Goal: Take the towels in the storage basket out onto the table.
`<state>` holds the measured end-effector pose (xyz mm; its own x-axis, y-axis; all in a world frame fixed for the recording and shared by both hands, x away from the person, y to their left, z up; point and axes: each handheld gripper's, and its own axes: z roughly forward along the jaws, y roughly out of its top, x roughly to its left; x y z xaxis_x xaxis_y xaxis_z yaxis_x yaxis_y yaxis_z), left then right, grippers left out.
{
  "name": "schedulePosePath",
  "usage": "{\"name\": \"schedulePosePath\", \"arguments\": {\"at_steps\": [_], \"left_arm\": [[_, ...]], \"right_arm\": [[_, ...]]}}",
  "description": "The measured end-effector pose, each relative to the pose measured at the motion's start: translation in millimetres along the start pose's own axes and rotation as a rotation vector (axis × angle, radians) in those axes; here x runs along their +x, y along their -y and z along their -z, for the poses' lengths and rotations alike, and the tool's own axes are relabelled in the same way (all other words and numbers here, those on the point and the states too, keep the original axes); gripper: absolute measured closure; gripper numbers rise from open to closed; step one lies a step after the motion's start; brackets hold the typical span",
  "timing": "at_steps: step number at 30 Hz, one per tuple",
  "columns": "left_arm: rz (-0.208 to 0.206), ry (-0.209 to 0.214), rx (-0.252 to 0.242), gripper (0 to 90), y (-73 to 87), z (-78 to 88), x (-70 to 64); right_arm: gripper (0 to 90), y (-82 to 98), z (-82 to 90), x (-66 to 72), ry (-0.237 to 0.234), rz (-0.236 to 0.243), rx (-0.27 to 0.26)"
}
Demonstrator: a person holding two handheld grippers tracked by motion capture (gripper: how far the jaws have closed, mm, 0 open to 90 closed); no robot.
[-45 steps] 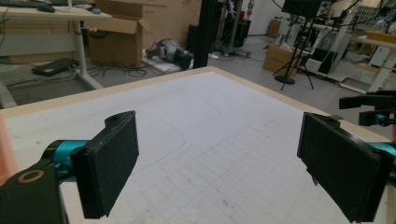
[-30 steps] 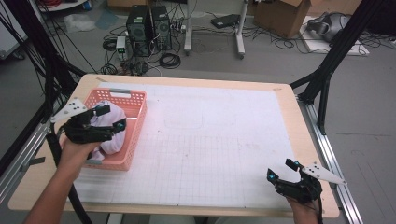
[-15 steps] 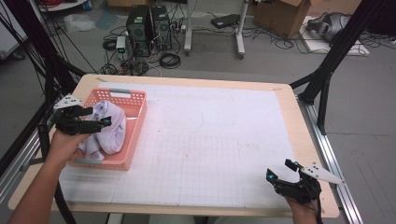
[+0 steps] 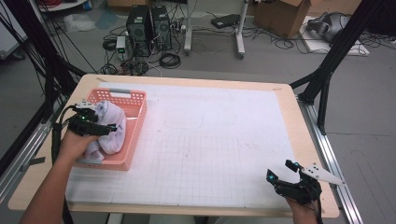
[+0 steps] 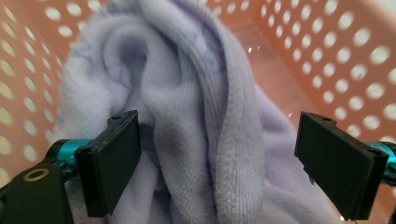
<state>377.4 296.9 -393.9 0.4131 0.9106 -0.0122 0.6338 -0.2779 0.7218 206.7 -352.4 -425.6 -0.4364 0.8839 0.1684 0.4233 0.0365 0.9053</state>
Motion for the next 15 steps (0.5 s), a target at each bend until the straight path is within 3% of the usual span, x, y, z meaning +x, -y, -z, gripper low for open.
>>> {"name": "schedulePosePath", "arguments": {"at_steps": [9, 11, 13, 14, 15], "left_arm": [[0.017, -0.025, 0.085, 12.4, 4.4, -14.6, -0.8], [0.015, -0.036, 0.107, 7.1, 3.8, -18.9, -2.3], [-0.005, -0.053, 0.15, 1.7, 1.8, -27.2, -8.1], [-0.041, -0.092, 0.19, 1.7, -0.2, -34.8, -16.2], [-0.041, -0.092, 0.19, 1.7, -0.2, -34.8, -16.2]], "right_arm": [[10.4, 0.1, 1.7, -0.2, 0.0, -0.004, -0.004], [10.4, 0.0, 0.5, -0.2, 0.0, 0.003, -0.006], [10.4, -0.2, -0.6, 0.4, -0.002, 0.008, 0.001], [10.4, -0.2, -1.6, 0.3, -0.003, 0.01, 0.002], [10.4, -0.2, -1.6, 0.3, -0.003, 0.01, 0.002]]}}
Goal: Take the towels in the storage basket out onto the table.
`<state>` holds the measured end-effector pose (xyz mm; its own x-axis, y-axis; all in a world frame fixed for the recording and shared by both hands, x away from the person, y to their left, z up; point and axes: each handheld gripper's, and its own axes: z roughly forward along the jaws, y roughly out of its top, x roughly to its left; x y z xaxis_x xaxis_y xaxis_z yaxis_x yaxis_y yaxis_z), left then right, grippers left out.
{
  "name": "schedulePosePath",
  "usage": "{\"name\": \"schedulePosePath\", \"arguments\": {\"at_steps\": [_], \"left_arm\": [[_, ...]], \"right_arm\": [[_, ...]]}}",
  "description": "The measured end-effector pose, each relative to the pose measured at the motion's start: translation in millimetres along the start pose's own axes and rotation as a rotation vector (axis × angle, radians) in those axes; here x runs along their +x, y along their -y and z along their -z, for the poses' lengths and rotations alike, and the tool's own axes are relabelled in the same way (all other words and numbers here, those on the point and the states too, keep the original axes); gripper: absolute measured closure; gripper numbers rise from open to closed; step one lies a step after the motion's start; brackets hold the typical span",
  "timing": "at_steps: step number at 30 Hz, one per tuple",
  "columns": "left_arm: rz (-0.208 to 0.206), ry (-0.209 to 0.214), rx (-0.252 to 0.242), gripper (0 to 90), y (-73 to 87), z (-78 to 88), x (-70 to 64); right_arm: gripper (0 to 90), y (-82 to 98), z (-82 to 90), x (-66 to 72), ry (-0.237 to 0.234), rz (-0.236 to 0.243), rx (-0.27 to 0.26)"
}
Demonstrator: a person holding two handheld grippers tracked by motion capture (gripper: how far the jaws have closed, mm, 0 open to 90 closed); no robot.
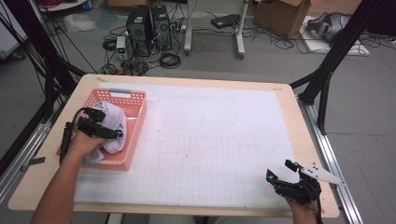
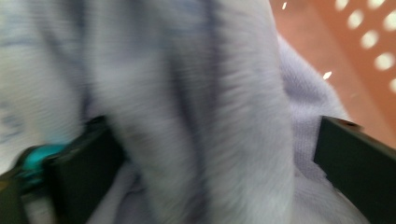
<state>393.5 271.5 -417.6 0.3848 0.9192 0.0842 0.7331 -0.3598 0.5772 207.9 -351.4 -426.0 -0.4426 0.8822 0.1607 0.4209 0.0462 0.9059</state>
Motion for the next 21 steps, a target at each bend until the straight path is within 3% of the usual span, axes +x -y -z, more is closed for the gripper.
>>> {"name": "schedulePosePath", "arguments": {"at_steps": [8, 11, 12, 13, 14, 16, 17, 21], "left_arm": [[-0.057, -0.065, 0.03, 4.1, -0.3, -5.0, -7.0], [-0.064, -0.09, 0.019, 22.9, 0.0, -0.3, -6.0], [-0.064, -0.09, 0.019, 33.4, 0.0, -0.3, -6.0], [-0.081, -0.105, 0.02, 33.4, 0.5, 0.9, -6.9], [-0.083, -0.086, 0.017, 49.4, 0.8, 1.0, -7.6], [-0.084, -0.079, 0.014, 53.4, 1.0, 1.9, -7.7], [-0.07, -0.081, 0.01, 62.5, 1.0, 2.5, -6.9], [-0.044, -0.067, 0.001, 67.7, 0.9, 4.5, -4.6]], "right_arm": [[10.4, 0.0, 3.0, -2.4, 0.003, -0.003, -0.012], [10.4, -0.6, 4.2, -2.5, 0.002, -0.006, -0.015], [10.4, -0.6, 4.2, -2.5, 0.002, -0.006, -0.015], [10.4, -0.6, 4.2, -2.3, -0.001, -0.007, -0.015], [10.4, -0.5, 4.2, -1.9, -0.001, -0.011, -0.015], [10.4, -0.5, 4.4, -1.8, -0.001, -0.011, -0.018], [10.4, -0.5, 5.4, -1.3, -0.003, -0.011, -0.019], [10.4, -0.3, 5.8, -2.4, 0.001, -0.015, -0.022]]}}
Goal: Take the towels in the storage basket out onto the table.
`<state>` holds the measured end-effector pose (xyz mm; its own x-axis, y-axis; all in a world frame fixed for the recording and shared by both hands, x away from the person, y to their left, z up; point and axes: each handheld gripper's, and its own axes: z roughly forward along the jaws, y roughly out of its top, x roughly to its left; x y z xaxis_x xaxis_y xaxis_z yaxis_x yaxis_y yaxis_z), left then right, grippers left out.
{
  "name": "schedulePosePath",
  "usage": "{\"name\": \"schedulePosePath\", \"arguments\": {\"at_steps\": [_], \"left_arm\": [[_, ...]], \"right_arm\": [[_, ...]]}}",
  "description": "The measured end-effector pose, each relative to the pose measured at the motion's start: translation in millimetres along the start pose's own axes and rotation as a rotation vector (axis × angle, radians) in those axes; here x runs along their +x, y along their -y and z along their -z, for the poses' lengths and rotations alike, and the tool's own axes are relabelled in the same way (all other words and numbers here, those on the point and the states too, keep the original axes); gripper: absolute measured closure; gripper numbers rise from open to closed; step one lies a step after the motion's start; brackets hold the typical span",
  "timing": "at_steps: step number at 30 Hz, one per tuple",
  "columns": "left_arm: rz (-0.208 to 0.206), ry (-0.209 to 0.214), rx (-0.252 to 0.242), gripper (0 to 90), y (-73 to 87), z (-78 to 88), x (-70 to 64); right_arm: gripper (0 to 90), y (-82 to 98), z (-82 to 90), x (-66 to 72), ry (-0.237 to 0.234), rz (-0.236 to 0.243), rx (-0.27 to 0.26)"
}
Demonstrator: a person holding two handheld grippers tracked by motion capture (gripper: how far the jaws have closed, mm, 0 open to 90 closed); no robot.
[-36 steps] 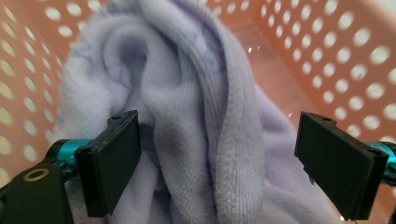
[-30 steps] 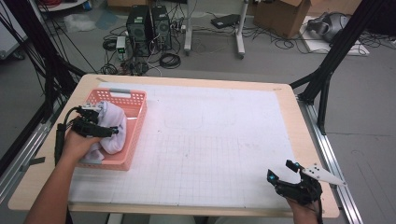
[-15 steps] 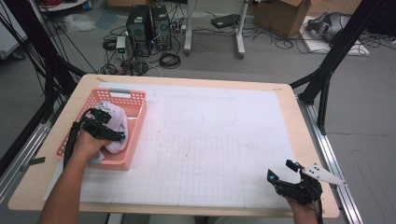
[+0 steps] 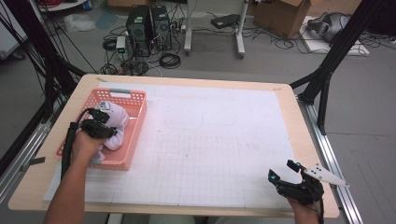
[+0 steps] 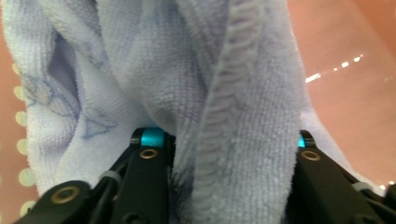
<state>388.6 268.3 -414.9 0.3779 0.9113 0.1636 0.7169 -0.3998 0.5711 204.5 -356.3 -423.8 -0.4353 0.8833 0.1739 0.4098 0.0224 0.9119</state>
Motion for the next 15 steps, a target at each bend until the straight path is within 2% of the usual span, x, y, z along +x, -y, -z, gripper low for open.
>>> {"name": "schedulePosePath", "arguments": {"at_steps": [3, 4, 5, 8, 15], "left_arm": [[0.045, 0.04, -0.026, 69.6, 1.4, 1.7, 3.4], [0.057, 0.06, -0.032, 69.9, 1.4, 2.3, 4.3], [0.06, 0.097, -0.048, 70.6, 1.3, 3.1, 4.4], [0.053, 0.118, -0.055, 71.1, 1.2, 3.9, 3.7], [0.075, 0.168, -0.082, 71.8, 0.5, 7.1, 4.2]], "right_arm": [[10.4, -0.3, 1.2, -0.9, 0.003, -0.012, -0.003], [10.4, -0.3, 1.4, -0.9, 0.003, -0.011, -0.004], [10.4, -0.1, 1.2, -1.0, 0.003, -0.012, -0.003], [10.4, -0.5, 0.0, -1.2, 0.005, -0.013, -0.003], [10.4, -0.9, 0.5, -0.5, 0.001, -0.009, -0.004]]}}
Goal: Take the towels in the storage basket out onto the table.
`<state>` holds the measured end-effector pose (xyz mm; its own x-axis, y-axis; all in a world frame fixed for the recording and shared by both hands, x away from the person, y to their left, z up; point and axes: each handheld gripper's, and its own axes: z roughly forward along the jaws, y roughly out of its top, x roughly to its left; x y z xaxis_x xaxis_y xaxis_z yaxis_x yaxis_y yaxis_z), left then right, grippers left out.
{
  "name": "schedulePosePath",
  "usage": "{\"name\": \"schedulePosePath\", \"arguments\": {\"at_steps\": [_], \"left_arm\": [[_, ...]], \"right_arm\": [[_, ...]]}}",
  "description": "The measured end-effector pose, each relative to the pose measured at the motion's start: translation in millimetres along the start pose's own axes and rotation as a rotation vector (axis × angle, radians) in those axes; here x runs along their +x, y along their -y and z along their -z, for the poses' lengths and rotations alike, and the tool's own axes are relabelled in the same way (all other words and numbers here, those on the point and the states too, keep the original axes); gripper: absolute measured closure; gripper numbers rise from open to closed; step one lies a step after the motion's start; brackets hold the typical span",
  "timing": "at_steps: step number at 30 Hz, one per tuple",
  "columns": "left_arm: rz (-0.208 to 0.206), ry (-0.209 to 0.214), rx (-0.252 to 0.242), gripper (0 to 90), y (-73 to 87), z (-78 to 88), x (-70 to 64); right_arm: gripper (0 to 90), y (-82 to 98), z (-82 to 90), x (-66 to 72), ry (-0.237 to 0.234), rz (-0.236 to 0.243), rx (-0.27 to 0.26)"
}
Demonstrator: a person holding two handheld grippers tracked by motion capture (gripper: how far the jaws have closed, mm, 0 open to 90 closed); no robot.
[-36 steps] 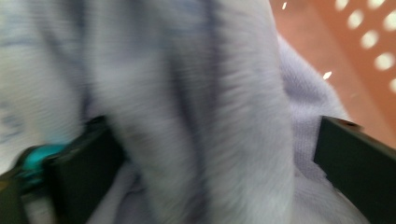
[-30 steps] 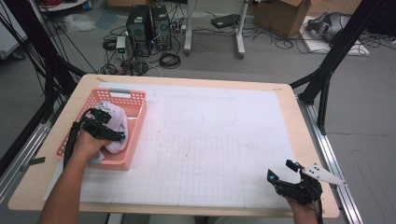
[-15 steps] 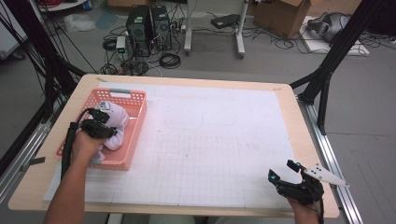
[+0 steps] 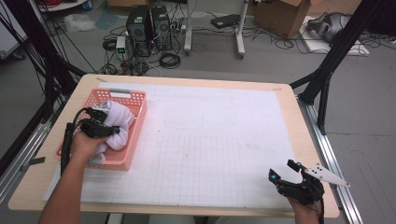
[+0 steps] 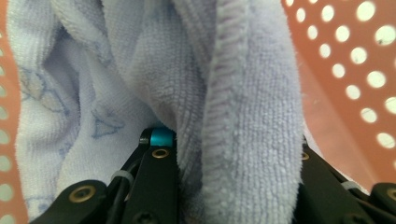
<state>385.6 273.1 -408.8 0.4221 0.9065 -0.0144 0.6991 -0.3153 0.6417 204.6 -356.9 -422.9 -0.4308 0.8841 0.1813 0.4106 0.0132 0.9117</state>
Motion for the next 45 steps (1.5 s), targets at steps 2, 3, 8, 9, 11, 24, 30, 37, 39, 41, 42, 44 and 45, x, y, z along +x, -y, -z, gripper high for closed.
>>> {"name": "schedulePosePath", "arguments": {"at_steps": [2, 3, 8, 9, 11, 24, 30, 37, 39, 41, 42, 44, 45], "left_arm": [[0.019, 0.031, -0.004, 66.1, -0.4, 0.0, 0.7], [0.03, 0.042, 0.002, 57.8, -0.8, 0.0, 0.9], [0.086, 0.05, -0.02, 31.2, -3.4, 0.9, 1.6], [0.084, 0.052, -0.019, 31.2, -3.7, 1.4, 2.1], [0.075, 0.016, -0.024, 31.7, -4.2, 4.2, 2.5], [0.093, -0.084, 0.071, 12.4, -0.7, -10.2, 8.3], [0.085, -0.136, 0.105, 15.5, -1.2, -21.7, 2.5], [0.022, -0.187, 0.117, 54.9, -3.6, -16.2, -2.5], [0.067, -0.169, 0.101, 58.6, -4.1, -14.0, 0.5], [0.124, -0.128, 0.073, 63.1, -4.3, -9.0, 5.8], [0.147, -0.108, 0.051, 63.5, -4.2, -6.7, 7.7], [0.189, -0.068, 0.004, 63.7, -4.1, -2.4, 10.2], [0.205, -0.053, -0.024, 63.7, -4.0, 0.2, 11.0]], "right_arm": [[10.4, -0.3, 0.0, -1.1, 0.001, -0.004, -0.003], [10.4, -0.7, 0.2, -1.1, 0.0, -0.002, -0.004], [10.4, -1.1, -0.1, -0.9, 0.001, -0.003, -0.004], [10.4, -1.1, -0.1, -0.9, 0.001, -0.003, -0.004], [10.4, -0.4, -1.0, -1.4, 0.001, -0.006, 0.002], [10.4, 0.2, -2.9, 1.0, -0.001, 0.004, 0.008], [10.4, 0.3, -2.6, 0.3, -0.004, -0.006, 0.004], [10.4, -0.2, -2.7, 2.1, -0.012, 0.001, 0.006], [10.4, -0.5, -1.9, 0.7, -0.011, 0.003, 0.002], [10.4, -0.9, 0.4, -0.8, -0.007, -0.005, -0.007], [10.4, -1.0, 1.0, -1.4, -0.004, -0.005, -0.009], [10.4, -1.1, 1.5, -1.9, -0.003, -0.008, -0.009], [10.4, -0.9, 2.4, -2.6, 0.001, -0.014, -0.011]]}}
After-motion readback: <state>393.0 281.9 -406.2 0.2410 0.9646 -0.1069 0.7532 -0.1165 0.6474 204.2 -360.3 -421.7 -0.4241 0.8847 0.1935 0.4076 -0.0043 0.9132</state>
